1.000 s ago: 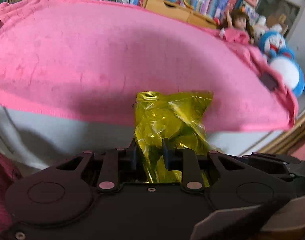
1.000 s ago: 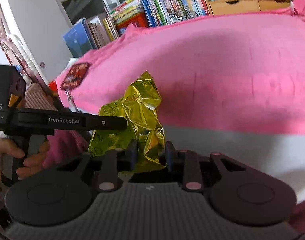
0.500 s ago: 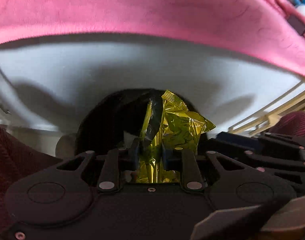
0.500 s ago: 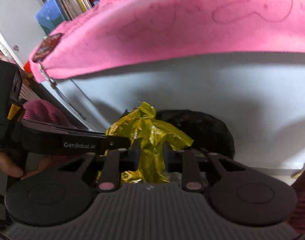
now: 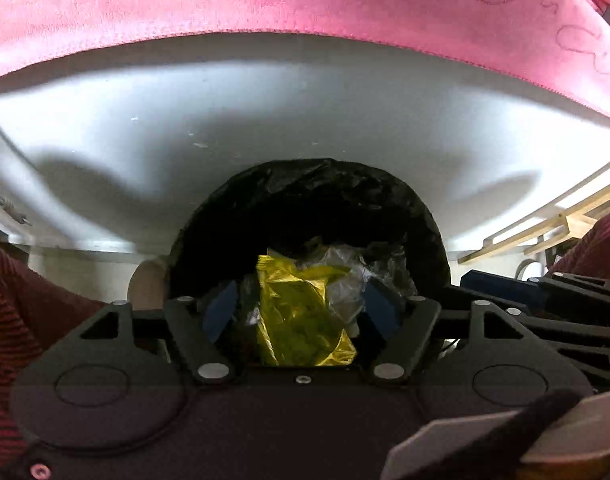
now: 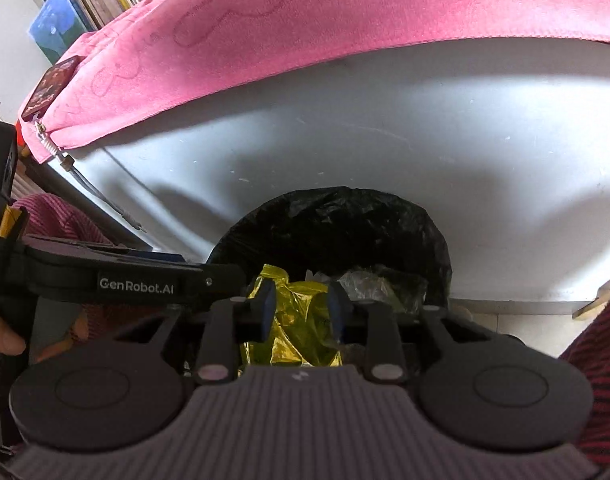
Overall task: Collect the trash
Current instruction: 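Open both grippers to drop the gold foil bag into the bin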
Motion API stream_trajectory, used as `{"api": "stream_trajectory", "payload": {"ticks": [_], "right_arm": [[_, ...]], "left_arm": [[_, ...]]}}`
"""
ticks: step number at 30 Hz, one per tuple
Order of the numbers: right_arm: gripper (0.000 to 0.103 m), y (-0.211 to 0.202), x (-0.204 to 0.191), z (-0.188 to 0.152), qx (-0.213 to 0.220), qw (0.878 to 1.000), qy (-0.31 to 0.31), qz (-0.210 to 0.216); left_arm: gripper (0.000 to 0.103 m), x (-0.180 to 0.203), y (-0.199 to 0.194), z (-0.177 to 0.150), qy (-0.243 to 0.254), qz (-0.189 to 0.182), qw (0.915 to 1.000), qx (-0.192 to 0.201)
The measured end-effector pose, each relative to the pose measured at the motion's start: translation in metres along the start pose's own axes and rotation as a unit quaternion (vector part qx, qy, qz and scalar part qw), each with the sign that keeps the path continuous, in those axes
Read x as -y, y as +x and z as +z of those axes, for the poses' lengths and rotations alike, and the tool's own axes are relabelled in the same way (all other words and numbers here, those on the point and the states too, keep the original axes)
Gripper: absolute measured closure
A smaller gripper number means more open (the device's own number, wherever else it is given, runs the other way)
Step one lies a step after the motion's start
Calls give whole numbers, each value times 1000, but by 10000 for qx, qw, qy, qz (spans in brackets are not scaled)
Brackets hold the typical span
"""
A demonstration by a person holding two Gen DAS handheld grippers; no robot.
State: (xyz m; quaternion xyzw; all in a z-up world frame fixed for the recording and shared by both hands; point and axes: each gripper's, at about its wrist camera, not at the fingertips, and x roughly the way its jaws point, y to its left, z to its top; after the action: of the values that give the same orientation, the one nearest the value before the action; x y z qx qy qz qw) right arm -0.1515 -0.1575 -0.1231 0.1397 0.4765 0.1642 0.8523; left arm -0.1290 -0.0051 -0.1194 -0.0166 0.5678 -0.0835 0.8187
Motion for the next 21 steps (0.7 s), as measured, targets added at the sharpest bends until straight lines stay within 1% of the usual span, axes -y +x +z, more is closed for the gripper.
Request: {"api": "stream_trajectory", "payload": {"ticks": [1, 3, 4, 5, 9, 11, 18, 21], "right_arm": [[50, -1, 1, 0, -3, 10000, -8, 1], [48, -1, 2, -1, -2, 10000, -46, -26], [44, 0, 1, -2, -4, 10000, -80, -53], [40, 0, 0, -3, -5, 9999, -122, -88], [32, 3, -3, -6, -24, 9993, -269, -252], [27, 4, -4, -7, -33, 9990, -308, -315], [17, 9, -2, -10, -181, 9982, -360, -455], [10, 12, -2, -12, -294, 9976, -370, -505]], "left_arm": [[29, 0, 0, 0, 3, 7, 10000, -15], [25, -2, 2, 0, 23, 48, 10000, -25], [23, -1, 3, -1, 40, 81, 10000, -34], [23, -1, 4, -1, 53, 111, 9999, -51], [23, -2, 10, -3, 24, 205, 9996, -217], [23, -4, 12, -4, -17, 189, 9994, -279], [22, -11, 20, -10, -57, 269, 9988, -416], [22, -13, 26, -15, -57, 329, 9981, -525]]}}
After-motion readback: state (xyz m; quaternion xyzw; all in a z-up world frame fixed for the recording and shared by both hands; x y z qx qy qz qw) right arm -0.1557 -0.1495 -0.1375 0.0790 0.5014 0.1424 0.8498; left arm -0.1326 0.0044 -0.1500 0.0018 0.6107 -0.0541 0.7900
